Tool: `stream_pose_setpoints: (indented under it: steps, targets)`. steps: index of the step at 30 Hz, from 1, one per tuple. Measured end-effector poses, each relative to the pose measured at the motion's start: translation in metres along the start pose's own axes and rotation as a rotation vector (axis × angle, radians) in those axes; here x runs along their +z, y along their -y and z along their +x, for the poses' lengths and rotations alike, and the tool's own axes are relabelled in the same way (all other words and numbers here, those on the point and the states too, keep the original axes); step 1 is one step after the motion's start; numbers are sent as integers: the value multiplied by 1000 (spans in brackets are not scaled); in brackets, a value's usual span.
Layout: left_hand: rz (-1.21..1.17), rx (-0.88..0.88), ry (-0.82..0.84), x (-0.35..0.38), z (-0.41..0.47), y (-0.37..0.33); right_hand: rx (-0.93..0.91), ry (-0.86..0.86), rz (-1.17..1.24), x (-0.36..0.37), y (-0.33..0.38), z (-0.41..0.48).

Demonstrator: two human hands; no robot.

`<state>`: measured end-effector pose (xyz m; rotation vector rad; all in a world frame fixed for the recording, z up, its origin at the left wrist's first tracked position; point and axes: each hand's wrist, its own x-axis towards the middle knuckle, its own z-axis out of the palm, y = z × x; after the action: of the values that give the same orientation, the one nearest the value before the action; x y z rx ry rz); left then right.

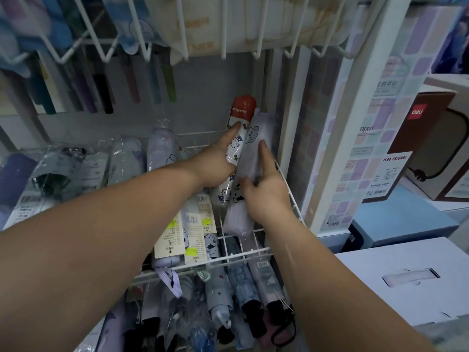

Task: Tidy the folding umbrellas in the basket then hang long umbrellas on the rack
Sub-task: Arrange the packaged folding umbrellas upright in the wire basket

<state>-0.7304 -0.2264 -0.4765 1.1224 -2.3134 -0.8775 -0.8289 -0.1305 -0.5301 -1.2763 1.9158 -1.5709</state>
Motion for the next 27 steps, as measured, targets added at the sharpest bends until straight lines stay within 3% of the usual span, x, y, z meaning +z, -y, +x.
stream_pose_setpoints:
  steps: [4,9,15,19,24,27]
  targets:
    - [-6,-107,-36,0,-15,-6,-15,20,-74,-14,8,-7]
    - [25,-149,32,-5,-41,-12,-51,116,-359,-38,30,-10]
    - [454,-197,149,-1,-59,-14,17,192,-548,-41,33,-13]
    - [570,-194,249,4,-64,-11,46,239,-638,-38,29,-6]
    - [832,10,170,0,-65,-17,41,253,-690,-34,26,-4]
    - [914,185,279,-2,-60,-13,10,231,-715,-34,27,-10]
